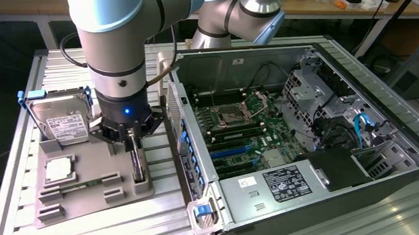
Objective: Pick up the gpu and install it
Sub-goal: 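Pick up the gpu and move the gpu toward the slot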
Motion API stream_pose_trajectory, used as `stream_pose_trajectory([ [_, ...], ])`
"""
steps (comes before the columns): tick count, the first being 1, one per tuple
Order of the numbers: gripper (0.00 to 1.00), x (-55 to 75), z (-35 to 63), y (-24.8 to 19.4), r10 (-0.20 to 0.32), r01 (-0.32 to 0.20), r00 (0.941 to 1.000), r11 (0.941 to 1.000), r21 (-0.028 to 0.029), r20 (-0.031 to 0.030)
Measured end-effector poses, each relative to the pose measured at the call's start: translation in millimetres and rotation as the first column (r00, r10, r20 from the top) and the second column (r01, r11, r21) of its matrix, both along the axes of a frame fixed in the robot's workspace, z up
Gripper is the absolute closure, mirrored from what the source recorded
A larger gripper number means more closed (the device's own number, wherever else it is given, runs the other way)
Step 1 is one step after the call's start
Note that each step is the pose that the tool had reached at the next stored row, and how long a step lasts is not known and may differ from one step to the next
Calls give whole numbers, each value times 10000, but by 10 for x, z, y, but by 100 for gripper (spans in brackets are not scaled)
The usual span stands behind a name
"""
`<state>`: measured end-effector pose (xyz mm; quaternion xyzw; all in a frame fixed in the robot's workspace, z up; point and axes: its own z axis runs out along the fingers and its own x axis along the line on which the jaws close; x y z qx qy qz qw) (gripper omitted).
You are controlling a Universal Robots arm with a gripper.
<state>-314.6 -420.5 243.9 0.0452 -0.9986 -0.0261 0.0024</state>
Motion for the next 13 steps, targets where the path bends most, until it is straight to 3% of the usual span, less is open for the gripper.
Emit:
stream_pose_trajectory([
  [4,73,0,44,0,0,0,10000,10000,1,0],
  [13,73,0,273,0,0,0,10000,10000,2,0],
])
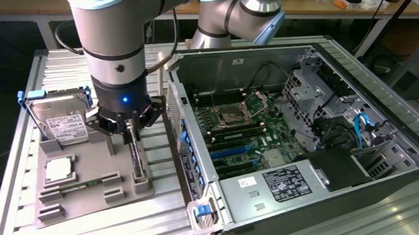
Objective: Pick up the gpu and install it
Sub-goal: 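Pick up the gpu and move the gpu toward the slot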
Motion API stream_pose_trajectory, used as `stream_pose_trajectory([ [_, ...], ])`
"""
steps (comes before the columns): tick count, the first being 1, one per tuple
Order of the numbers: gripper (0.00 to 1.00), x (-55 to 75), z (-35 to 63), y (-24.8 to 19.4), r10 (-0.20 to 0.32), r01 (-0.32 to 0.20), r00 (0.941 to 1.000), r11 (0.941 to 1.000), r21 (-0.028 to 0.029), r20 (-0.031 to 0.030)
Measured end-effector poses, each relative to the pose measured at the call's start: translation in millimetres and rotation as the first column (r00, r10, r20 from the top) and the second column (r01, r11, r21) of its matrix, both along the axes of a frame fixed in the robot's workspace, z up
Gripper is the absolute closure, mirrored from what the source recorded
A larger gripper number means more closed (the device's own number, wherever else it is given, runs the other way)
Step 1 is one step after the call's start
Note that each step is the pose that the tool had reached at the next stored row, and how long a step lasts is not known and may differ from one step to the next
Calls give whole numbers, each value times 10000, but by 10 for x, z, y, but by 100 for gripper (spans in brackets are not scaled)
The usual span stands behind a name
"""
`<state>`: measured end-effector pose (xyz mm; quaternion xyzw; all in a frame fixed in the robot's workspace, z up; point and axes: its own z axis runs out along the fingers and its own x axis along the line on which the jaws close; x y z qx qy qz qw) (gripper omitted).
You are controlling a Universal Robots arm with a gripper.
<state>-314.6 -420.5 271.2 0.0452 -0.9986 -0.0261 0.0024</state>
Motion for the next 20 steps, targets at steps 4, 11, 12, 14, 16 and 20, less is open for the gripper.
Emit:
stream_pose_trajectory([
  [4,73,0,141,0,0,0,10000,10000,0,1],
  [11,73,0,366,0,0,0,10000,10000,0,1],
  [12,73,0,406,0,0,0,10000,10000,0,0],
  [14,73,0,493,0,0,0,10000,10000,0,1],
  [16,73,0,585,0,0,0,10000,10000,0,-1],
  [20,73,0,819,1,0,0,10000,10000,-1,-1],
])
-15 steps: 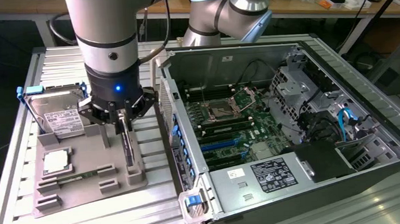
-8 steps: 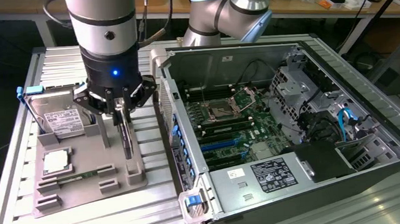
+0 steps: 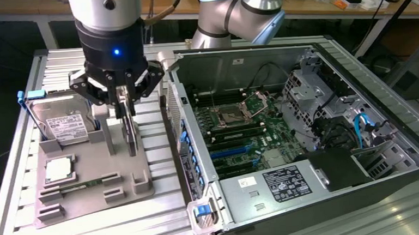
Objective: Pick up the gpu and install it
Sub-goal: 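Pick up the gpu and move the gpu toward the slot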
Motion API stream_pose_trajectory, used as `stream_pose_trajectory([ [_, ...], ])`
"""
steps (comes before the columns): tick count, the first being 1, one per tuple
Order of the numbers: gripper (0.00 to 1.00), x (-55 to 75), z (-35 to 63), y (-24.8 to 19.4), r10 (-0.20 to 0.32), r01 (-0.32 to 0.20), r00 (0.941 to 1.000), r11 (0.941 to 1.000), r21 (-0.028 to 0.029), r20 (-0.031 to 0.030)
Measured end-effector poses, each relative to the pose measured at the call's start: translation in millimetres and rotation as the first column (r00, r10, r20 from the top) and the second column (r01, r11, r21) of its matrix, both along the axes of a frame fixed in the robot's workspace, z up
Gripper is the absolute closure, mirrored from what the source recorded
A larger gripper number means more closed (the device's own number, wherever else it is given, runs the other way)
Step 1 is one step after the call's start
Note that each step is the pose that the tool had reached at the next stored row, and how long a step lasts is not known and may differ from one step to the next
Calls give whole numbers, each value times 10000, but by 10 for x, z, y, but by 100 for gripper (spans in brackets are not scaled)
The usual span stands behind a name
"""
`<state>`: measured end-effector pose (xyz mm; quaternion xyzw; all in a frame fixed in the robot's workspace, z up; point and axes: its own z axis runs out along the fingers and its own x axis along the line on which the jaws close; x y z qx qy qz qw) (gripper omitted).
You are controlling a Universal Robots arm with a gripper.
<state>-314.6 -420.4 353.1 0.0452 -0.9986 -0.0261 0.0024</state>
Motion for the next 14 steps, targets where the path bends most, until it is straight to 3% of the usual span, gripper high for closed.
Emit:
stream_pose_trajectory([
  [14,73,0,641,1,0,0,10000,10000,1,1],
])
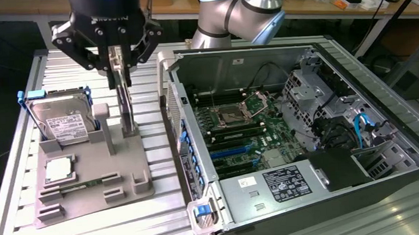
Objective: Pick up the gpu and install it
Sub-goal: 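Pick up the gpu and move the gpu toward the slot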
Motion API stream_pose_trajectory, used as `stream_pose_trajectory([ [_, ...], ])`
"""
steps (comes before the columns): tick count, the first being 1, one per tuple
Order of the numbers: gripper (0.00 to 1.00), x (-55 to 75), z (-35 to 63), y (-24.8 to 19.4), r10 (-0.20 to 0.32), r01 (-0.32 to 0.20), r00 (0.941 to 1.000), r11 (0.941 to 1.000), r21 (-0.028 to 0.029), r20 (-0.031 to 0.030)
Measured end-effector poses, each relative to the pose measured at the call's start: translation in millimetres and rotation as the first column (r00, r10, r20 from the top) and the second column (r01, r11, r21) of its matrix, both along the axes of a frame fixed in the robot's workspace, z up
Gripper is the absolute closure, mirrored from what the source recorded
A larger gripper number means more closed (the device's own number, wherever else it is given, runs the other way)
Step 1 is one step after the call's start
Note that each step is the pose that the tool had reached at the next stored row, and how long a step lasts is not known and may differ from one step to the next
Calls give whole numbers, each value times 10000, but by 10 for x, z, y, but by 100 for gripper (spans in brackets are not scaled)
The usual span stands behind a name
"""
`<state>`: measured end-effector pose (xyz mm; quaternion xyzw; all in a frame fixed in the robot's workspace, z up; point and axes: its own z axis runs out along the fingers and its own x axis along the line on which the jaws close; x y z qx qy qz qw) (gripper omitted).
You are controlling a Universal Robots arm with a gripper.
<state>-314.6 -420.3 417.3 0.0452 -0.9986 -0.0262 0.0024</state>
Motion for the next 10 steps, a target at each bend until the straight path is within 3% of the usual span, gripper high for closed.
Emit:
stream_pose_trajectory([
  [6,73,5,261,0,1,-1,10000,10000,-1,-14],
  [10,73,65,278,0,0,0,9999,10000,0,-146],
])
